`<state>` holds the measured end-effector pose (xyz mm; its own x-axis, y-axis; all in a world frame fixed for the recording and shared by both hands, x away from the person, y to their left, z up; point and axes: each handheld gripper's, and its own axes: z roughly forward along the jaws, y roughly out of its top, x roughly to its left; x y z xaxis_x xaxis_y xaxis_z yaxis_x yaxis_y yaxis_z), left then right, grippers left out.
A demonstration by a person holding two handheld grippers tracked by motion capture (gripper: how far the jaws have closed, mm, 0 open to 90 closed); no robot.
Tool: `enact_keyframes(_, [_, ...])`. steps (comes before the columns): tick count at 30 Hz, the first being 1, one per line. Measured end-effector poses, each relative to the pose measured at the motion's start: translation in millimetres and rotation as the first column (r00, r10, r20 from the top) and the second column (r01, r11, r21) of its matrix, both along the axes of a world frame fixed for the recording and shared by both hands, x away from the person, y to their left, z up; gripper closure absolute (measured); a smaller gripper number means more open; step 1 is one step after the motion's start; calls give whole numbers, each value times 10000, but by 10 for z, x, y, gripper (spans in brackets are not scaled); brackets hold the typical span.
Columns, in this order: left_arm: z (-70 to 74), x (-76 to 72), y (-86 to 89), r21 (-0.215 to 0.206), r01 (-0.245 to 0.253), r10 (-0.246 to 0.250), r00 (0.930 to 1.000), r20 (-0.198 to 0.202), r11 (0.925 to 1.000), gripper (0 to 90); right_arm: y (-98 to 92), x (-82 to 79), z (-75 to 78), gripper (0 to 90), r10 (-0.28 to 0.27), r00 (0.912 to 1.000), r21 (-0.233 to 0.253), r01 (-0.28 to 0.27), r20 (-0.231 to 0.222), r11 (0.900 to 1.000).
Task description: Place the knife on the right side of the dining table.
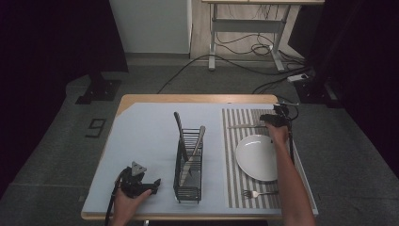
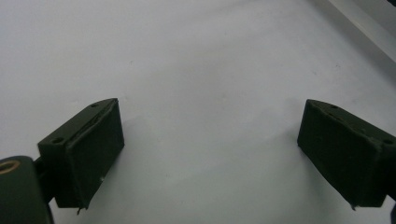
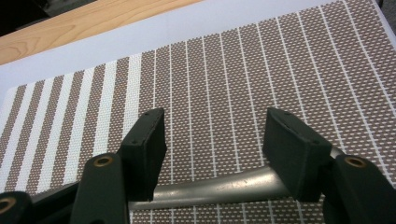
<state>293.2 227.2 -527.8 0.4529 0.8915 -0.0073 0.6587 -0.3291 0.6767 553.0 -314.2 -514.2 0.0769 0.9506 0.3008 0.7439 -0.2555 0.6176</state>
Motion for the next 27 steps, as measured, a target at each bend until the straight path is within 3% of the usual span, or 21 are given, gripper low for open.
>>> enact_keyframes(16, [0,0,-1,4,-4,4,10000,6,10000,65,0,-12,0,348,-153,9999,126,153,8,9998])
enact_keyframes(23, [0,2,1,2,5,-5,10000,-2,10000,65,2,-101,71,334,-39,9976,165,28,686,9999])
enact_keyframes(27, [0,0,0,2,3,-3,10000,1,10000,65,3,-192,151,334,328,9946,231,-352,987,9991])
